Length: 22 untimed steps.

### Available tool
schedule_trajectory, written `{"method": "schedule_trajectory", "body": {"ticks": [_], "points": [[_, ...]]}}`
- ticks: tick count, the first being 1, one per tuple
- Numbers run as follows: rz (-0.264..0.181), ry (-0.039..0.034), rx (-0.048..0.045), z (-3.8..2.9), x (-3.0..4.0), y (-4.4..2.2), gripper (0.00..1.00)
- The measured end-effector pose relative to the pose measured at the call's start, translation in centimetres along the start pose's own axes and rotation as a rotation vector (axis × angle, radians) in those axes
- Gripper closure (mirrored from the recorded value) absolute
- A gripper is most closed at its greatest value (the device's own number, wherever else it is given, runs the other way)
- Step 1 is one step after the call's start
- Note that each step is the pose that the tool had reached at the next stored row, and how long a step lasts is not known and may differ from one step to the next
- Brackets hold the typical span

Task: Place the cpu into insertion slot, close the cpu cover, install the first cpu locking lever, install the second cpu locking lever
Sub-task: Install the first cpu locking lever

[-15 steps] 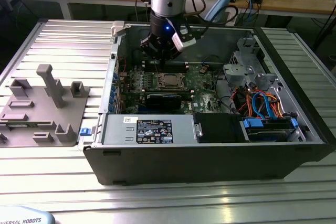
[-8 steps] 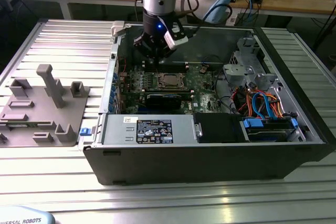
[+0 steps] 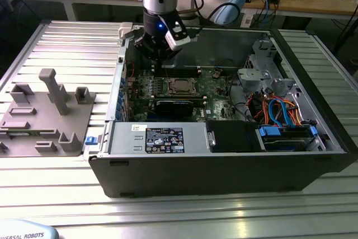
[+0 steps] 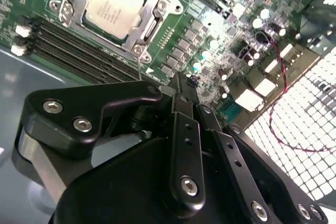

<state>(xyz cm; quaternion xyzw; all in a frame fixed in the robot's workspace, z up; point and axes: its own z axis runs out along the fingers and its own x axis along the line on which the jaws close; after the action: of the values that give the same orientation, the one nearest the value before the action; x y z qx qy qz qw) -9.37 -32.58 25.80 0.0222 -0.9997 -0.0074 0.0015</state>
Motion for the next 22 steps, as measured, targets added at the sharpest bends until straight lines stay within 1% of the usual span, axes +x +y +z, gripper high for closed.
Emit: {"method": "schedule_trajectory", "body": {"ticks": [3, 4, 8, 10, 17, 20, 22], "points": [[0.0, -0.0006, -0.0035, 0.0, 0.05, 0.44, 0.89], [0.001, -0.0007, -0.0056, 0.0, 0.05, 0.53, 0.89], [0.01, -0.0009, -0.0083, 0.01, 0.03, 0.75, 0.89], [0.012, -0.0012, -0.012, 0.02, 0.02, 1.18, 0.89], [0.028, -0.0004, -0.015, 0.11, -0.06, 1.55, 0.89], [0.03, -0.0004, -0.015, 0.11, -0.27, 1.68, 0.89], [0.031, 0.0001, -0.0155, 0.11, -0.61, 1.74, 0.89]]}}
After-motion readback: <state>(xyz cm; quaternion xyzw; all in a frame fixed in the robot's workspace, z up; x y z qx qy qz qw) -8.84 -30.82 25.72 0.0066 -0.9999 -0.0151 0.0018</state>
